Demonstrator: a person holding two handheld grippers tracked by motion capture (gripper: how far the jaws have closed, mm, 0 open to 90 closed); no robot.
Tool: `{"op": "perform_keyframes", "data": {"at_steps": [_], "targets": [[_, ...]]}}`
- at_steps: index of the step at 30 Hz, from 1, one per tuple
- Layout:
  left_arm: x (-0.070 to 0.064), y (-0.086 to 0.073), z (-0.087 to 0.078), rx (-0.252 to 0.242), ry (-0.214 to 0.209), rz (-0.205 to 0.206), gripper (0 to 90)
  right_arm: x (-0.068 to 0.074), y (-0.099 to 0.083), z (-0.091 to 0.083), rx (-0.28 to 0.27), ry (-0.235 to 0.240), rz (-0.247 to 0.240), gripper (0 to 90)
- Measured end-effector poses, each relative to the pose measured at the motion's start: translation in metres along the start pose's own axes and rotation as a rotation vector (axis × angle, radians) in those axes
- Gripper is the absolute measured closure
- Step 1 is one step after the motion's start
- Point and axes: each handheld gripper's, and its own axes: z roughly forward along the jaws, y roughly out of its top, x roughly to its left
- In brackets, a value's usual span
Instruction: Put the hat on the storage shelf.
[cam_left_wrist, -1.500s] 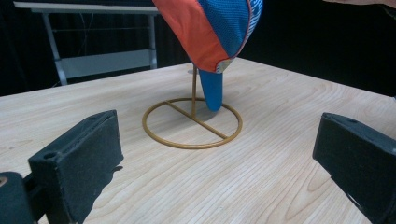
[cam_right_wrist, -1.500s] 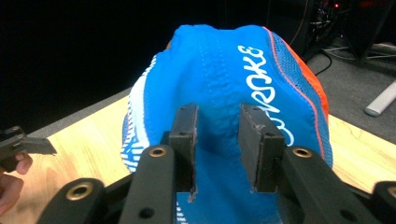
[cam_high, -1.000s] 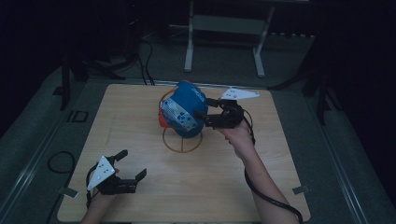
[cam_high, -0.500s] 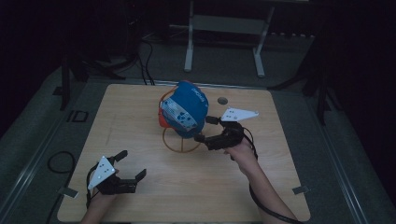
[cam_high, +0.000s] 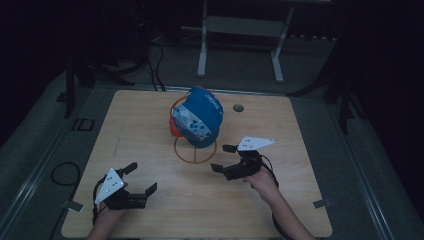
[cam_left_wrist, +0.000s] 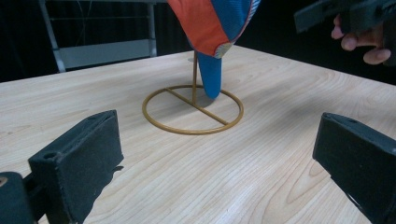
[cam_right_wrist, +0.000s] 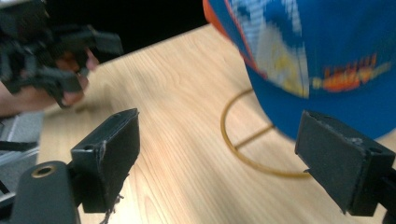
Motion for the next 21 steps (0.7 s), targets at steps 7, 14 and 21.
{"op": "perform_keyframes", "data": {"at_steps": [7, 14, 21], "targets": [[0.0, -0.002, 0.001, 0.008, 0.002, 0.001, 1.6, -0.003, -0.029, 0.002, 0.043, 0.011, 0.009, 14.0], [0.001, -0.004, 0.003, 0.019, 0.002, -0.002, 1.6, -0.006, -0.055, 0.001, 0.088, 0.012, 0.007, 13.9], [0.0, -0.005, 0.004, 0.037, -0.005, -0.001, 1.6, -0.009, -0.07, -0.007, 0.114, -0.013, -0.008, 14.0]]}}
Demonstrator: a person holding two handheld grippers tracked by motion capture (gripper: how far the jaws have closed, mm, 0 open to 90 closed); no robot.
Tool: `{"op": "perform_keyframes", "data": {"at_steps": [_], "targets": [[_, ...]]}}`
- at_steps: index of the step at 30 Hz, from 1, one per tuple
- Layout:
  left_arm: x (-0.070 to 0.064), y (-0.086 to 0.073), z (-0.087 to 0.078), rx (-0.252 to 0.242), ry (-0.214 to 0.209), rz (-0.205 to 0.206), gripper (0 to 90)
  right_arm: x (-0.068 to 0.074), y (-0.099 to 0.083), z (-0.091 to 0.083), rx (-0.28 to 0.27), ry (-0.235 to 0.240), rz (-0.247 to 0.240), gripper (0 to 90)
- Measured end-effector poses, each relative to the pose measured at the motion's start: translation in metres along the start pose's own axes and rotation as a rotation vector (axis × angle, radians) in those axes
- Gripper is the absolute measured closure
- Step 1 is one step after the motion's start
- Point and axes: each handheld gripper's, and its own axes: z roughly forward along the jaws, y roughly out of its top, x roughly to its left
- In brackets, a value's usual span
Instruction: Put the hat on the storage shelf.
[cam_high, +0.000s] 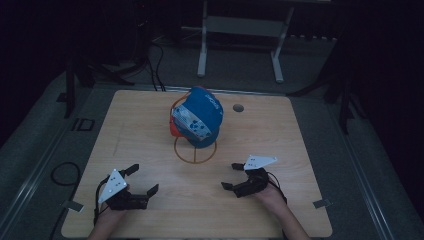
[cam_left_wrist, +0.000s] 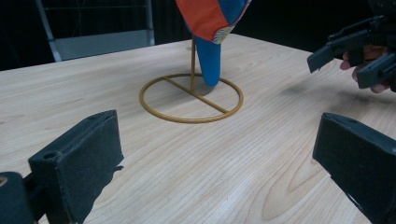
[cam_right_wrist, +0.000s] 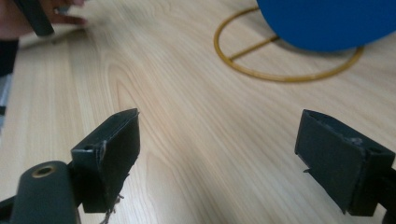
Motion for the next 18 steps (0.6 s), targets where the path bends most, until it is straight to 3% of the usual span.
{"op": "perform_keyframes", "data": {"at_steps": [9, 18], "targets": [[0.0, -0.002, 0.002, 0.025, -0.016, -0.012, 1.6, -0.001, -0.018, -0.007, 0.042, -0.026, 0.005, 14.2], [-0.001, -0.002, 0.002, 0.033, -0.018, -0.007, 1.6, -0.001, -0.029, -0.025, 0.021, -0.053, -0.003, 13.9]]}}
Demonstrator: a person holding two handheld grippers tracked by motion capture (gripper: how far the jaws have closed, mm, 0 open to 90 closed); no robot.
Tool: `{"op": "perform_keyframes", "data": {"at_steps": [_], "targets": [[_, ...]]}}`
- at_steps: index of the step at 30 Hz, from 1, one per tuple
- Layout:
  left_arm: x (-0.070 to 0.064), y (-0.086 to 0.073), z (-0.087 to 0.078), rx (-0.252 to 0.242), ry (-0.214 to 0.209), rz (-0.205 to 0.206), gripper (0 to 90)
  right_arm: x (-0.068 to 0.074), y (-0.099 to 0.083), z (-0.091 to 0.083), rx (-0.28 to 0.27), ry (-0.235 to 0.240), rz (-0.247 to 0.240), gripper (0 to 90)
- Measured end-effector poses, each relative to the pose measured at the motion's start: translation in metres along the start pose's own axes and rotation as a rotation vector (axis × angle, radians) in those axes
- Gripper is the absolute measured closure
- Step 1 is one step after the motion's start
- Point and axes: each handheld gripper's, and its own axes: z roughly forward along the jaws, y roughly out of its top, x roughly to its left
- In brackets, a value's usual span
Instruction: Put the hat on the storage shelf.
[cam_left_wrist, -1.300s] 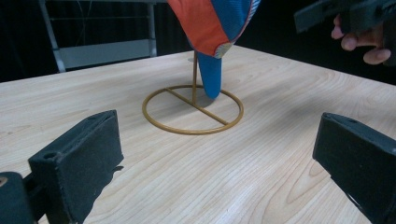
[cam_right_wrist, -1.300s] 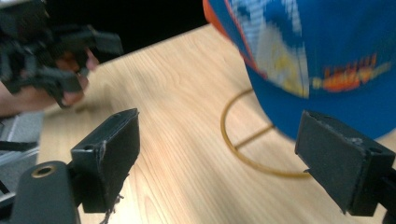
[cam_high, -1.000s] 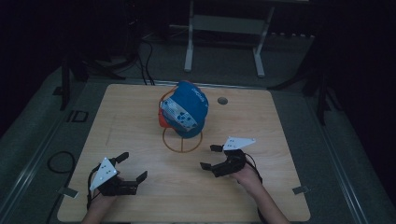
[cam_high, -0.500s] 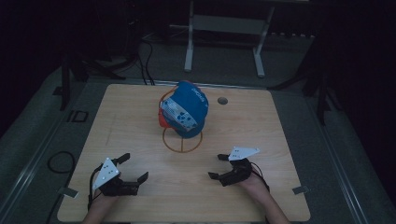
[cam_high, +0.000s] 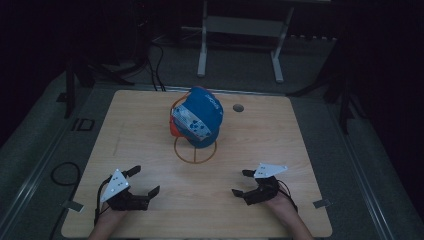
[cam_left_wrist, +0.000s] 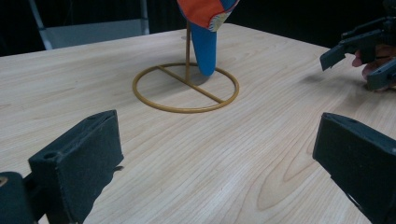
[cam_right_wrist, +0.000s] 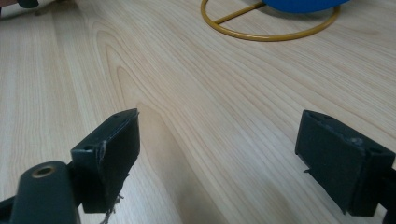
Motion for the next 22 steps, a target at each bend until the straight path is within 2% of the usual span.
{"op": "perform_keyframes", "data": {"at_steps": [7, 13, 17, 22], "targets": [[0.0, 0.0, 0.001, 0.005, 0.0, -0.003, 1.6, -0.006, -0.01, -0.018, -0.026, -0.034, 0.024, 13.8], [0.0, 0.0, 0.001, 0.009, 0.005, 0.001, 1.6, -0.017, -0.016, -0.03, -0.049, -0.09, 0.038, 13.8], [0.0, 0.0, 0.002, 0.009, 0.005, 0.003, 1.6, -0.024, -0.019, -0.032, -0.051, -0.113, 0.052, 13.8], [0.0, -0.001, 0.002, 0.01, 0.006, -0.002, 1.6, -0.024, -0.02, -0.03, -0.041, -0.117, 0.048, 13.9]]}}
